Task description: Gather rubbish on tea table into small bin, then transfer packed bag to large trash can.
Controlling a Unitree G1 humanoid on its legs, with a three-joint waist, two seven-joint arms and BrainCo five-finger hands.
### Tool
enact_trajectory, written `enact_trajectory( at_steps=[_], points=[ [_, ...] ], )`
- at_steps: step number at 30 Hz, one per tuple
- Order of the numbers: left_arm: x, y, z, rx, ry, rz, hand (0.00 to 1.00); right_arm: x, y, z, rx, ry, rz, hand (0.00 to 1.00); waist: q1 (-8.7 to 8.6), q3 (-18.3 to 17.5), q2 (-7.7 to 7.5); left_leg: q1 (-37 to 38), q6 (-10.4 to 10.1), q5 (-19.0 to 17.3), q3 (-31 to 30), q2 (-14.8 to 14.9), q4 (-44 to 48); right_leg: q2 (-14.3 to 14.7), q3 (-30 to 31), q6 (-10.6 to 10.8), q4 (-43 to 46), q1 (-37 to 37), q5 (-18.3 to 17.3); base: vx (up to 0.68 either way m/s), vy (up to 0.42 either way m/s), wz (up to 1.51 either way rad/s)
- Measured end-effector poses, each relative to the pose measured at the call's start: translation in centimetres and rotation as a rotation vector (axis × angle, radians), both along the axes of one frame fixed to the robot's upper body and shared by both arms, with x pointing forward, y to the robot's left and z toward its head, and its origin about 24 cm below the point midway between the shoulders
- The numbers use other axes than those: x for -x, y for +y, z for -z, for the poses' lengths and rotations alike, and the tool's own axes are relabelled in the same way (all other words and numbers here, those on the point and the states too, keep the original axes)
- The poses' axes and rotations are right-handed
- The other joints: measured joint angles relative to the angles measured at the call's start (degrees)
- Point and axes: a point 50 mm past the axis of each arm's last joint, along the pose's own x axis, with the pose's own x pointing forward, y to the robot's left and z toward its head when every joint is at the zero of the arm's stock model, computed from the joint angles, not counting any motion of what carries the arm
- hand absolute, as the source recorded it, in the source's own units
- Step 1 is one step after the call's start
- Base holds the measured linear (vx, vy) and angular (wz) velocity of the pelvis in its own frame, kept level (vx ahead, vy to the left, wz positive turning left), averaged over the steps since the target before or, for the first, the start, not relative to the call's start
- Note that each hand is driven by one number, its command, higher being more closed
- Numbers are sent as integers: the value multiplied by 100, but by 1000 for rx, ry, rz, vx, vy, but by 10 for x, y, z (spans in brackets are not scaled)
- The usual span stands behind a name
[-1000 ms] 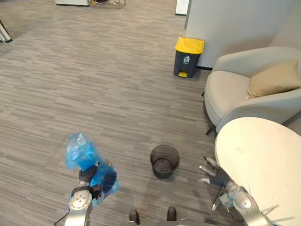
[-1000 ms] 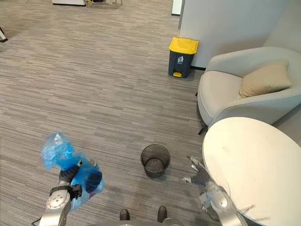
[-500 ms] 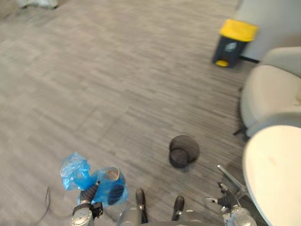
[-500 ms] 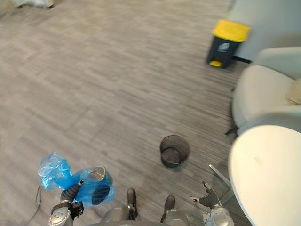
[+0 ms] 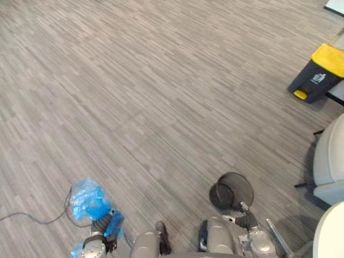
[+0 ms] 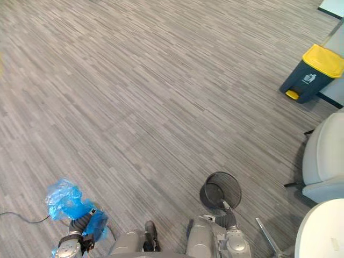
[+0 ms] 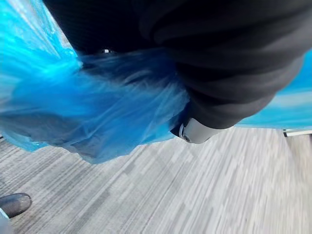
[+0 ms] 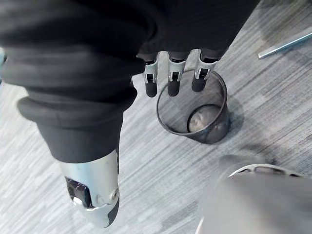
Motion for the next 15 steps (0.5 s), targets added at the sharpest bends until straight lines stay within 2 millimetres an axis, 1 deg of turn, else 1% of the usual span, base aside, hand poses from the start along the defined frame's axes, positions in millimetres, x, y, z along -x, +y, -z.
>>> enact_trajectory(
  at_steps=[1,2,3,4,5,6,7,8,9,10,11,12,13,14,15],
  points=[
    [-3,0,-1,-4,-8,-2,100,6,-1,3,3,23,9,0,-19,-22,-29,170,-134,-131,47,5,28,29,-8,-107,-126,-10,174,404,-109,-2],
    [-3,-1,-1,-6,-9,-1,100,9,-1,4,4,29,11,0,-50,-23,-18,265,-210,-222,47,29,62,40,-17,-212,-11,-10,256,567,-183,3],
    [-3,-5,0,6,-10,-6,100,13,-2,4,4,34,19,0,-122,-63,57,490,-381,-336,82,223,187,188,-79,-334,220,75,344,651,-206,-2],
    [1,-7,1,13,-8,-17,100,15,-2,1,10,20,26,0,-123,-66,186,432,-545,-442,156,582,906,292,-223,-431,323,319,452,650,-217,-13],
    [-1,-9,1,19,-14,-14,100,14,-2,-1,11,8,23,0,-117,-48,224,264,-531,-429,144,820,1597,365,-282,-526,473,375,479,644,-225,-43],
    [-4,-17,0,43,-32,-19,100,9,-6,-8,28,-29,14,0,-79,-24,417,-151,-211,-53,61,1301,2966,653,-303,-800,623,561,247,615,-221,-81],
    [-1,-23,2,67,-36,-34,100,0,-8,-17,43,-81,4,0,-23,5,494,-469,112,971,-61,1632,3975,874,-56,-892,650,835,22,629,-195,-107],
    [2,-26,4,80,-29,-43,100,-4,-9,-22,50,-107,0,0,43,1,494,-615,149,1621,-156,1714,4312,946,107,-942,608,983,-25,644,-129,-136],
    [1,-31,4,97,-36,-42,100,-11,-10,-29,62,-148,-3,0,138,6,475,-832,-130,1162,-280,1697,4742,1030,430,-958,436,1276,-117,628,-80,-137],
    [-5,-33,0,102,-63,-38,100,-19,-10,-34,67,-179,-6,0,191,21,443,-1125,-142,674,-302,1596,4864,1090,791,-1028,244,1521,-192,617,-59,-128],
    [-8,-33,-2,99,-77,-35,100,-22,-10,-35,68,-186,-8,0,239,40,404,-1248,-108,494,-311,1517,4798,1099,968,-1054,146,1645,-221,697,5,-129],
    [-10,-33,-5,97,-97,-35,100,-25,-10,-37,67,-197,-9,0,381,70,347,-1500,-88,199,-322,1394,4518,1132,1317,-1065,-101,1971,-274,675,82,-132],
    [-11,-32,-7,94,-108,-35,100,-28,-9,-38,65,-204,-12,0,509,94,294,-1712,-53,82,-390,1219,3986,1117,1617,-1013,-317,2312,-383,674,120,-128],
    [-12,-32,-8,94,-110,-34,100,-28,-8,-38,64,-207,-11,0,563,94,278,-1821,-52,80,-481,1117,3615,1100,1750,-976,-385,2452,-445,559,188,-118],
    [-14,-33,-10,93,-122,-31,100,-29,-9,-39,65,-211,-11,0,671,100,199,-2012,-184,160,-757,840,2605,1031,1992,-821,-408,2623,-657,447,193,-101]
  ],
)
